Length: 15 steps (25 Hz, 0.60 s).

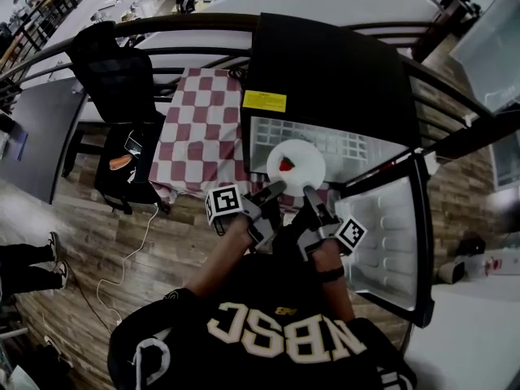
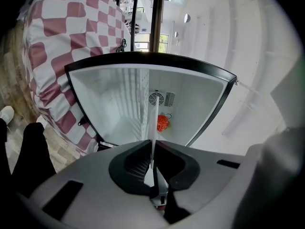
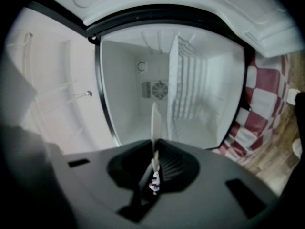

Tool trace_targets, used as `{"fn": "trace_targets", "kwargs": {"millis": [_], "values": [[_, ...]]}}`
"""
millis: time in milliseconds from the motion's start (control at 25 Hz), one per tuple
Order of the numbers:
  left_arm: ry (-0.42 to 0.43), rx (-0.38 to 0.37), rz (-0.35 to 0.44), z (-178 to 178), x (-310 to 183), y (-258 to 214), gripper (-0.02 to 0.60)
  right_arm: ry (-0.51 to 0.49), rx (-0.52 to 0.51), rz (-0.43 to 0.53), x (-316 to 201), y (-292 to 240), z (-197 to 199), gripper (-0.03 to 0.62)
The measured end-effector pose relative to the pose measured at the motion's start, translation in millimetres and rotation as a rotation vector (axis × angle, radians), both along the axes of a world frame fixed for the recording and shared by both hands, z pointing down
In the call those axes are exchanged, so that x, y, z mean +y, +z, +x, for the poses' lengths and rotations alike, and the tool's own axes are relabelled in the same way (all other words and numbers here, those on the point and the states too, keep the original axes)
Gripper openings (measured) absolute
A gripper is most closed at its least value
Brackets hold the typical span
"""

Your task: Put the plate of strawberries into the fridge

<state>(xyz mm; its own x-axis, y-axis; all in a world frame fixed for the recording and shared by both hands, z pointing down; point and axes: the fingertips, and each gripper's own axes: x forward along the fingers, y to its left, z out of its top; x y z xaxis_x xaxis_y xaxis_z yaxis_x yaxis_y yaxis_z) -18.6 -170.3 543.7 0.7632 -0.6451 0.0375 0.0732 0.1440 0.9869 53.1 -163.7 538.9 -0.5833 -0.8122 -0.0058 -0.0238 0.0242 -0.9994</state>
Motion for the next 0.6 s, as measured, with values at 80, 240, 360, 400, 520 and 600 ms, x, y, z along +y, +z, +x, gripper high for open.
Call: {"fn": "trace_targets", "kwargs": {"millis": [80,240,360,400,520,600], "values": [[-0.003,-0.002,-0.007,-1,-2,2,0.029,-0.003,-0.001,-0.005,-3,2,-1,0.044],[-0.012,-0.011,0.004,0,-11,2,0.029,-0.006,-0.012,-0.020,-11,6,-1,0.044],[-0.019,-0.026,0.013,0,-17,5,0.029,-0.008,-0.011,-0.023,-16,8,0,0.044],[-0.020,-0.029,0.011,0,-18,6,0.029,-0.009,-0.013,-0.024,-18,8,0,0.044],[-0.023,-0.038,-0.003,0,-24,12,0.029,-0.011,-0.020,-0.030,-24,10,1,0.044],[-0.026,-0.033,-0.026,2,-28,14,0.029,-0.013,-0.020,-0.035,-29,11,2,0.044]]}}
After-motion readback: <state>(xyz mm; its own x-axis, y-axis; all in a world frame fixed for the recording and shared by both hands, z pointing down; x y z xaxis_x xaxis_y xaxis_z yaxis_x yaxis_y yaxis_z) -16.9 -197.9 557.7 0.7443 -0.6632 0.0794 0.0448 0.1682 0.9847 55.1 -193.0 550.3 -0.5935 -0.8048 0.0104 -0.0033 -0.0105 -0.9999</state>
